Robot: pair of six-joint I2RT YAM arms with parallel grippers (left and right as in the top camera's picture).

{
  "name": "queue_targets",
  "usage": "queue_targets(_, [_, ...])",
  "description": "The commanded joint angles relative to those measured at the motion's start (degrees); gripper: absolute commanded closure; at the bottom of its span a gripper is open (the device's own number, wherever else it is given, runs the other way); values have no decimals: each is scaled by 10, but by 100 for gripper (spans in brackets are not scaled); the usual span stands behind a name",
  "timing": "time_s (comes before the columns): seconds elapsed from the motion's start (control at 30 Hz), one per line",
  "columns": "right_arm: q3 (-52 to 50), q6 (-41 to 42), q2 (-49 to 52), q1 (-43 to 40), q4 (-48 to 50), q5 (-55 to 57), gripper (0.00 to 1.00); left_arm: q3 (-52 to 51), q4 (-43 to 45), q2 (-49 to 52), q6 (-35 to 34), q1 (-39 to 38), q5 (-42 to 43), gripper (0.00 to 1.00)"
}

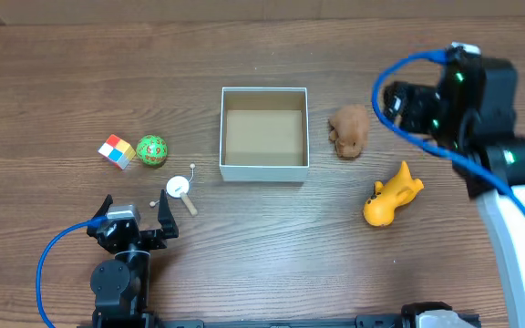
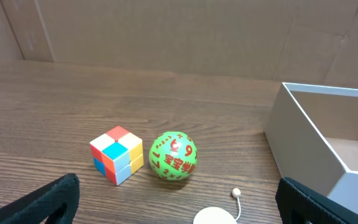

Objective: Pack container
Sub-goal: 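Move the right gripper over the brown plush hamster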

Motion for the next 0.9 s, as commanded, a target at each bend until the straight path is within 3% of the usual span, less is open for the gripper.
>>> queue_targets(0.0, [19, -3, 46, -2, -2, -43, 0, -2, 2, -5, -8, -4, -5, 0])
queue_targets(0.23, [17, -8, 130, 0, 0, -46, 0, -2, 2, -5, -8, -4, -5, 0])
queue_targets(0.4, [17, -65, 181, -1, 5, -43, 2, -2, 2, -5, -8, -4, -5, 0])
queue_targets(0.57, [17, -67, 206, 0, 9, -40, 22, -2, 2, -5, -8, -4, -5, 0])
queue_targets(0.7, [17, -67, 223, 0, 12, -40, 26, -2, 2, -5, -8, -4, -5, 0])
queue_targets(0.83, [14, -87, 234, 0, 17, -40, 52, -2, 2, -5, -8, -4, -5, 0])
queue_targets(0.87, [13, -87, 234, 0, 21, -40, 54, -2, 2, -5, -8, -4, -5, 0])
